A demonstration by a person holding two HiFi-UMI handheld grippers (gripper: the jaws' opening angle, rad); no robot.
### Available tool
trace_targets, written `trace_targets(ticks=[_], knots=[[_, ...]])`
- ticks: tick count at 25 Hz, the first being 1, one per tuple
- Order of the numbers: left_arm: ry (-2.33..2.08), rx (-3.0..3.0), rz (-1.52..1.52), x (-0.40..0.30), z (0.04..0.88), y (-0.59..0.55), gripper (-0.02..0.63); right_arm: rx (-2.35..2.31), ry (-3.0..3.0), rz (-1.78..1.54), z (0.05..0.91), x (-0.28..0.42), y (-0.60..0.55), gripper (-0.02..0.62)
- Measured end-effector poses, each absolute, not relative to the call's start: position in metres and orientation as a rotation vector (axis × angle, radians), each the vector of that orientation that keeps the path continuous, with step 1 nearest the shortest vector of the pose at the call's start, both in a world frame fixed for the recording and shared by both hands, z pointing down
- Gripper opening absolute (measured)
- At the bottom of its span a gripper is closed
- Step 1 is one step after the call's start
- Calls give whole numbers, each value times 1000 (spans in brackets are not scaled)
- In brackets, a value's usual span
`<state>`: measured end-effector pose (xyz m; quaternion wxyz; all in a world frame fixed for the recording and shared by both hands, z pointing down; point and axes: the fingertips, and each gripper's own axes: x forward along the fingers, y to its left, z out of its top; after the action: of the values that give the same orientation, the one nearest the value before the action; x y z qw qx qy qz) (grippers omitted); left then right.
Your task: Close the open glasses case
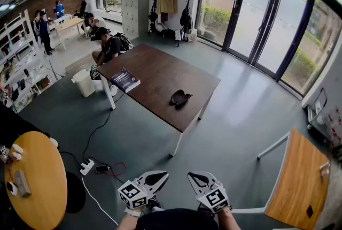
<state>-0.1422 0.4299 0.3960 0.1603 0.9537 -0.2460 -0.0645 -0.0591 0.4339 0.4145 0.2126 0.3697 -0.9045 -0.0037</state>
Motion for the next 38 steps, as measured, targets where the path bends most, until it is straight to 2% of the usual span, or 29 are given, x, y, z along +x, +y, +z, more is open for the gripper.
trace_targets(ticks=[19, 28, 38], knots=[[-804, 2654, -261, -220, 412, 437, 6, 1016, -2471, -54, 412, -115, 437, -12], [-848, 2629, -253, -226, 418, 436, 6, 945, -2487, -67, 420, -128, 434, -12], [-808, 2669, -202, -195, 413, 407, 6, 1036, -2480, -47, 419, -93, 404, -12]])
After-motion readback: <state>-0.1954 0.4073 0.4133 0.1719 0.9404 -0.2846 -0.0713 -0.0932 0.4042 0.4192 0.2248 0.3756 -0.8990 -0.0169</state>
